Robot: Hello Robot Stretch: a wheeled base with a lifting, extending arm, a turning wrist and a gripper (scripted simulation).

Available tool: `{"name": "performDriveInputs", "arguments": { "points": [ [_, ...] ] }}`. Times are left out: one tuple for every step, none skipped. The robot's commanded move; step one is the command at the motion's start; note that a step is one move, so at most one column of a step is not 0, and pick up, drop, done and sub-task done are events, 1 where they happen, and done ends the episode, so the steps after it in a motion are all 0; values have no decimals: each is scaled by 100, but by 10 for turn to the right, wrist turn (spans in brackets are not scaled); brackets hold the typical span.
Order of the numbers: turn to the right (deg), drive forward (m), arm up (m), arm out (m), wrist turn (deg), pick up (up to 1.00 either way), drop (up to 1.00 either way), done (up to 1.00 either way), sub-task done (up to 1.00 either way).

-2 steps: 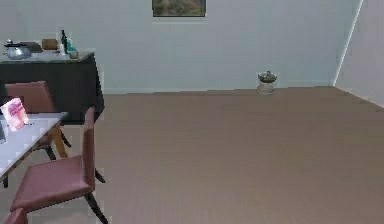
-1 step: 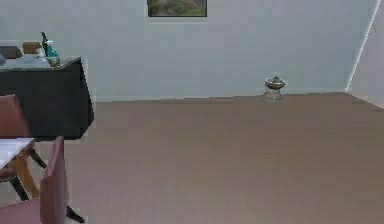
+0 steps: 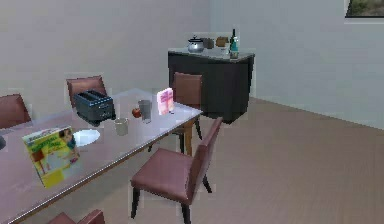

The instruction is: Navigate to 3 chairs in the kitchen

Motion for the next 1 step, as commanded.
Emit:
{"name": "performDriveInputs", "arguments": {
  "points": [
    [0,0,0,0,0,0,0,100,0]
  ]
}}
